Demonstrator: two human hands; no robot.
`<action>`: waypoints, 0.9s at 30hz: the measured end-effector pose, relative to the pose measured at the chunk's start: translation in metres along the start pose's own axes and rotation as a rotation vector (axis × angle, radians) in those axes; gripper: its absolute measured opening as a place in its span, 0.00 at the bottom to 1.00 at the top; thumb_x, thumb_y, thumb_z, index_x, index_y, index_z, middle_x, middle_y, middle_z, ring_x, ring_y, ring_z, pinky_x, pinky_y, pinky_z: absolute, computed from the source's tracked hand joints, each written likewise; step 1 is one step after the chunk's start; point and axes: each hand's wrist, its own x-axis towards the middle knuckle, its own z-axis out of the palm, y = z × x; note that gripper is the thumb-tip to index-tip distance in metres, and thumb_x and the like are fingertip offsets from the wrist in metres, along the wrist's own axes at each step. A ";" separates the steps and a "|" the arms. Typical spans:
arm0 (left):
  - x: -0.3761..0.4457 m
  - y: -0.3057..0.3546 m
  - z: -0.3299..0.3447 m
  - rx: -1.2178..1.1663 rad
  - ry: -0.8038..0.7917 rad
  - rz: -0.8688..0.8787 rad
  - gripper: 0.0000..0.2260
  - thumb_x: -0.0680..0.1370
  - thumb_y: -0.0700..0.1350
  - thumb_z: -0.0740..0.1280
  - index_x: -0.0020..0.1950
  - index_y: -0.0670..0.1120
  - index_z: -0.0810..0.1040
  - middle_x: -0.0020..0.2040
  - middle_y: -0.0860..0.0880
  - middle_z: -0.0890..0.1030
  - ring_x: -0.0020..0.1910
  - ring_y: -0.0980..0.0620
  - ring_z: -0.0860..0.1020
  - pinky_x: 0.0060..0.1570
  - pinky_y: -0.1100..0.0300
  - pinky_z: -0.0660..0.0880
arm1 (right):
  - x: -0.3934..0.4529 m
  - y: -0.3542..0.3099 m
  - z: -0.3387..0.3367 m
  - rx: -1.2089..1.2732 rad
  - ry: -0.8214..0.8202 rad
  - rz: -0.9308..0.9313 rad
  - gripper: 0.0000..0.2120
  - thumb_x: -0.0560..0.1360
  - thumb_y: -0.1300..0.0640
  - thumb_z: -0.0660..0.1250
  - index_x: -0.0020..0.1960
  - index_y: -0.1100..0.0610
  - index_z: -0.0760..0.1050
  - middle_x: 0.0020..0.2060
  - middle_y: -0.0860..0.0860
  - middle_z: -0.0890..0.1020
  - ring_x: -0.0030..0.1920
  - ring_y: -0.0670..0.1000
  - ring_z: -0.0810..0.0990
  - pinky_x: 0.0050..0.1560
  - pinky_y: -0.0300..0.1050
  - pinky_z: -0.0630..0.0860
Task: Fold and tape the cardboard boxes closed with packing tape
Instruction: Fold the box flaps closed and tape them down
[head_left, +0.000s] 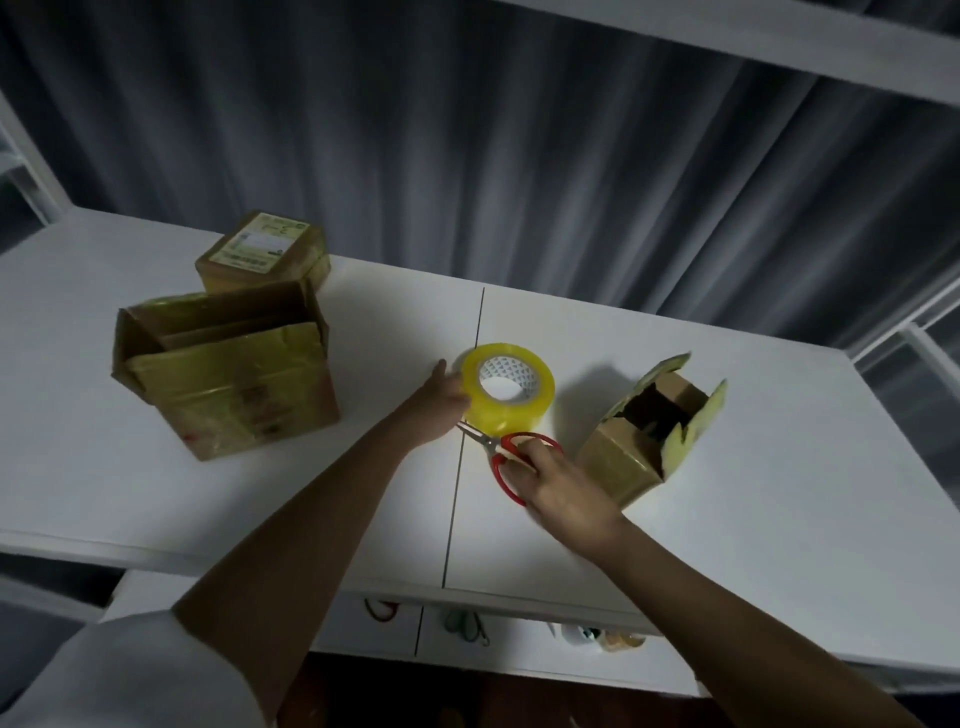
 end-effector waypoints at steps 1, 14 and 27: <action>0.001 0.003 0.002 0.003 0.008 0.006 0.24 0.81 0.53 0.57 0.74 0.45 0.63 0.76 0.38 0.55 0.75 0.41 0.57 0.67 0.55 0.60 | -0.001 0.000 0.000 -0.001 0.029 -0.009 0.32 0.56 0.61 0.81 0.59 0.59 0.79 0.54 0.59 0.79 0.47 0.59 0.82 0.39 0.48 0.80; 0.019 0.017 0.007 0.078 0.263 -0.009 0.17 0.73 0.51 0.70 0.52 0.37 0.79 0.47 0.40 0.81 0.46 0.43 0.79 0.39 0.58 0.69 | 0.012 -0.012 -0.014 0.040 -0.082 0.243 0.23 0.79 0.39 0.53 0.62 0.57 0.67 0.54 0.54 0.80 0.52 0.54 0.79 0.49 0.44 0.73; 0.014 0.005 0.004 -0.046 0.254 -0.079 0.20 0.80 0.55 0.60 0.50 0.37 0.79 0.46 0.39 0.82 0.45 0.40 0.81 0.46 0.53 0.76 | -0.005 0.005 -0.013 -0.085 -0.174 0.083 0.18 0.73 0.45 0.68 0.54 0.59 0.78 0.48 0.57 0.80 0.47 0.56 0.80 0.47 0.47 0.76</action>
